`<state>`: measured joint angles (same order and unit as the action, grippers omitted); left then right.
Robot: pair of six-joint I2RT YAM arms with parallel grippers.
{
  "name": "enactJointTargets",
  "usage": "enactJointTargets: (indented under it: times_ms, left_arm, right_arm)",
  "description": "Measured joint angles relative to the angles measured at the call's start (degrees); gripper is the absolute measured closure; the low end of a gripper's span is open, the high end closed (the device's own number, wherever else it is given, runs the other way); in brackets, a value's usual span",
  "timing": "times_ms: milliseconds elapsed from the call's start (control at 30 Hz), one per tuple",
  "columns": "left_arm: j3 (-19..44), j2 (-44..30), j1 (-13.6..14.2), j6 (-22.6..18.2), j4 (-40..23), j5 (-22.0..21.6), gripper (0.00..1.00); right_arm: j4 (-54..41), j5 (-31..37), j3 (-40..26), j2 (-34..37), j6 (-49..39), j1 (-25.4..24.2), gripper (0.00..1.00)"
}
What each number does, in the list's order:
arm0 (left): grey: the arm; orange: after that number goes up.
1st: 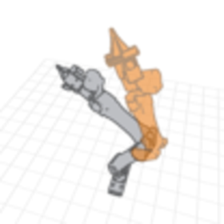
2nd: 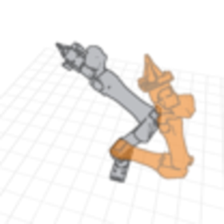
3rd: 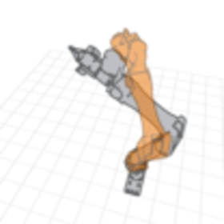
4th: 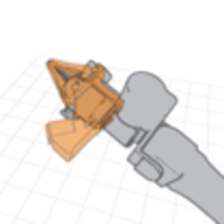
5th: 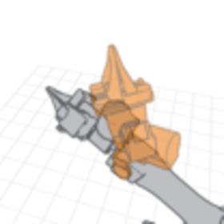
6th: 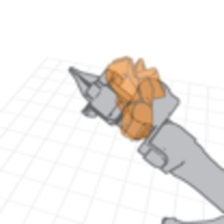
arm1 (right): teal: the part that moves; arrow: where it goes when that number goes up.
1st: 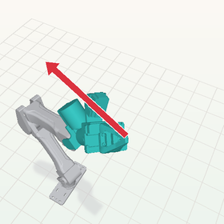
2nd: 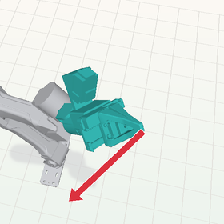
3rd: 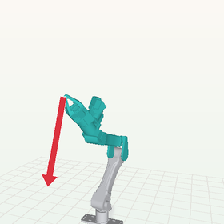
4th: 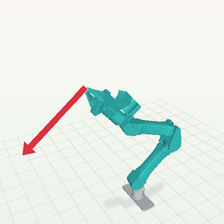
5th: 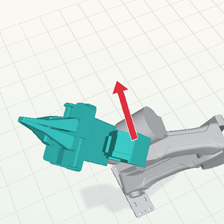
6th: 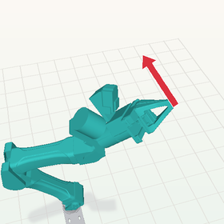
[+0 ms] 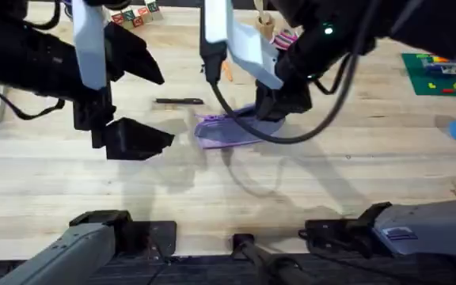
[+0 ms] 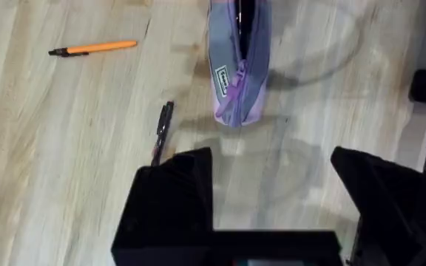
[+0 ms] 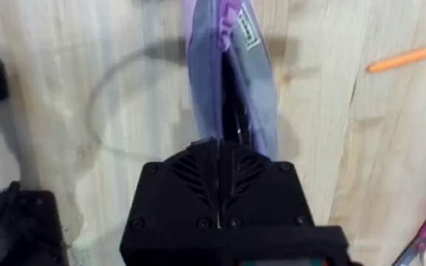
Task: Unzip the bag, pick up the pens from the table one at a time and place them inside, then zip the bag closed.
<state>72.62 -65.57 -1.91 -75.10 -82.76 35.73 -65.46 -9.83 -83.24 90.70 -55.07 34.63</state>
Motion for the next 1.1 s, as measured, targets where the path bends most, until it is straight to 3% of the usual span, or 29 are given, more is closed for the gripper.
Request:
enactJointTargets:
  times_ms: [633,833,900,1067,1100]
  left_arm:
    - [0.0,0.0,0.0,-0.02,0.0,0.0,0.006]
    - [0.0,0.01,0.0,-0.02,0.01,0.0,0.007]
    - [0.0,-0.01,0.0,-0.02,0.01,0.0,0.006]
    - [0.0,0.0,0.0,-0.02,0.0,0.0,0.006]
    - [0.0,-0.02,0.0,-0.02,0.0,0.0,0.006]
  right_arm:
    - [4.31,-3.34,-0.09,12.65,-2.42,0.0,0.969]
    - [4.29,-3.34,-0.17,12.65,-2.43,0.0,0.892]
    - [4.29,-3.3,-0.17,12.65,-2.45,0.0,0.726]
    - [4.65,-3.26,-0.17,12.67,-3.19,0.0,0.044]
    - [4.75,-3.25,-0.17,12.67,-3.28,0.0,0.018]
